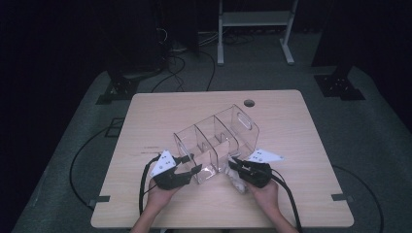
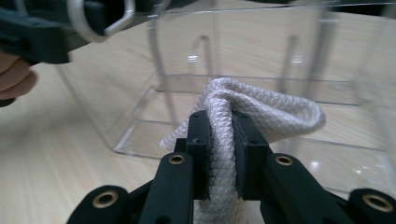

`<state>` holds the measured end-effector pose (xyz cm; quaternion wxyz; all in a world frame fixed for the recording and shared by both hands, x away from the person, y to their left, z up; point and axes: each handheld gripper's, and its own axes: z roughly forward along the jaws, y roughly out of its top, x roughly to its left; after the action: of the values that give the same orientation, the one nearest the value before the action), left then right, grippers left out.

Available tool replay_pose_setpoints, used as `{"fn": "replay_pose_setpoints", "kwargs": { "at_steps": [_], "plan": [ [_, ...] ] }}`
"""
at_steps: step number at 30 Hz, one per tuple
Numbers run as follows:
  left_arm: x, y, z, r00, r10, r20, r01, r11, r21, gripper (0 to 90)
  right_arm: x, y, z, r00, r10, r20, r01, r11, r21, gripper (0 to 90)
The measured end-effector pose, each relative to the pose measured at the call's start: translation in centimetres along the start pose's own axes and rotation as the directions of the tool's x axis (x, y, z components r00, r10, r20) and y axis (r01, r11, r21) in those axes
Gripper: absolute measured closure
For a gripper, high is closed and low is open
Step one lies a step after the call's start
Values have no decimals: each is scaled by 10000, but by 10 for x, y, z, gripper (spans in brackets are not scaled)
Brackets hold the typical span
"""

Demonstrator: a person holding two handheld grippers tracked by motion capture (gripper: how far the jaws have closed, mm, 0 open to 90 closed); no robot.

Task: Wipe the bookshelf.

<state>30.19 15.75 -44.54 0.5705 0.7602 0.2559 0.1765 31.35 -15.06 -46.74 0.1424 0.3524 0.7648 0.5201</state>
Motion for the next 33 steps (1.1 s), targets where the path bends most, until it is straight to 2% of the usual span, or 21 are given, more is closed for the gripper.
{"fn": "replay_pose_setpoints", "kwargs": {
  "at_steps": [2, 6, 13, 17, 23, 25, 33],
  "plan": [
    [0, 0, 0, 10000, 19, -8, -19, 10000, -18, 485, 7, 0, 7, 9996, -91, -263, 95, 9999, 137, 780],
    [-2, 0, 2, 10000, 27, 17, -27, 10000, -17, 486, 16, -2, 21, 9985, -307, -463, 330, 9983, 484, 780],
    [-2, 0, 3, 10000, -21, 26, 21, 10000, -47, 486, 11, -10, 33, 9988, -141, -462, 198, 9919, 1257, 778],
    [-3, 0, 5, 10000, -34, 56, 35, 10000, -64, 487, 12, -8, 31, 9992, -242, -331, 281, 9920, 1228, 778],
    [-4, 1, 7, 9999, -14, 117, 15, 10000, -62, 486, 15, 10, 15, 9991, -312, -272, 318, 9992, 221, 779],
    [-4, 1, 7, 9999, -10, 127, 11, 10000, -57, 486, 16, 13, 13, 9988, -441, -208, 442, 9990, 80, 779],
    [-5, 0, 7, 9999, 35, 116, -34, 10000, -37, 486, 14, -10, 27, 9993, -354, -135, 365, 9947, 966, 778]
  ]
}}
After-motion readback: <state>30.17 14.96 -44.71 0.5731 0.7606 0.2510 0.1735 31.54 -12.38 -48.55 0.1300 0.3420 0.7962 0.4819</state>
